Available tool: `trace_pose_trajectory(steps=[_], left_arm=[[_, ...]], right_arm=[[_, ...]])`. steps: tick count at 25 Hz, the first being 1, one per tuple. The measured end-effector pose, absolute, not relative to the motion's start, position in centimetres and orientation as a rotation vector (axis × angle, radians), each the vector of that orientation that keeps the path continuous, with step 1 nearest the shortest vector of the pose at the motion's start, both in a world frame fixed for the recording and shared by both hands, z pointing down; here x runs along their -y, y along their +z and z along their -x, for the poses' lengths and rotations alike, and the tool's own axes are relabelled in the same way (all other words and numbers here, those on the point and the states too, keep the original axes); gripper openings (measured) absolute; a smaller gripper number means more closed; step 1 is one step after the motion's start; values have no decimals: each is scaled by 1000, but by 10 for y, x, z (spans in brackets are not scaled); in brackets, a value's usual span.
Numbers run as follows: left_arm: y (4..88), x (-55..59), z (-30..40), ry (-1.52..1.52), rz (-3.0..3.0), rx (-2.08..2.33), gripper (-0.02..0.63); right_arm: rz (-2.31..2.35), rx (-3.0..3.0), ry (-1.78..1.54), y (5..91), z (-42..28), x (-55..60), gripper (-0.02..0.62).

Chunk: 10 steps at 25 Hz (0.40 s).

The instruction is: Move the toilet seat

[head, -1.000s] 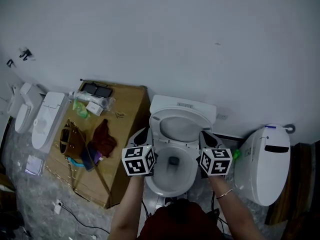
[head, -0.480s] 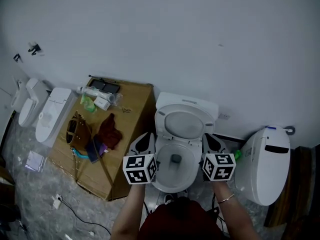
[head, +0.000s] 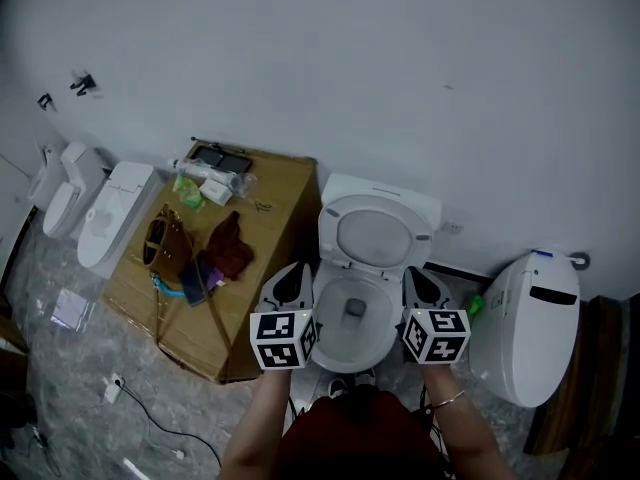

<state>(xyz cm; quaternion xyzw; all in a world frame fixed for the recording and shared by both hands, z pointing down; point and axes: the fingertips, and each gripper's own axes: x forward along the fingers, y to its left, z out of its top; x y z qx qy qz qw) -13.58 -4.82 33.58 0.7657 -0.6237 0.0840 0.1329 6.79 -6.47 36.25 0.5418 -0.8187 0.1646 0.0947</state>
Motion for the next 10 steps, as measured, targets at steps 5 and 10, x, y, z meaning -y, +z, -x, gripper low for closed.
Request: trace_pose_trajectory(steps=[5,10], left_arm=[[332,29,137,243,-2228,1830,28],[331,12,139,225,-2222,1852,28]], right_arm=[[-1581,2448,467,359,-63,47,15],[-1573,2460,458,360,-62,31,15]])
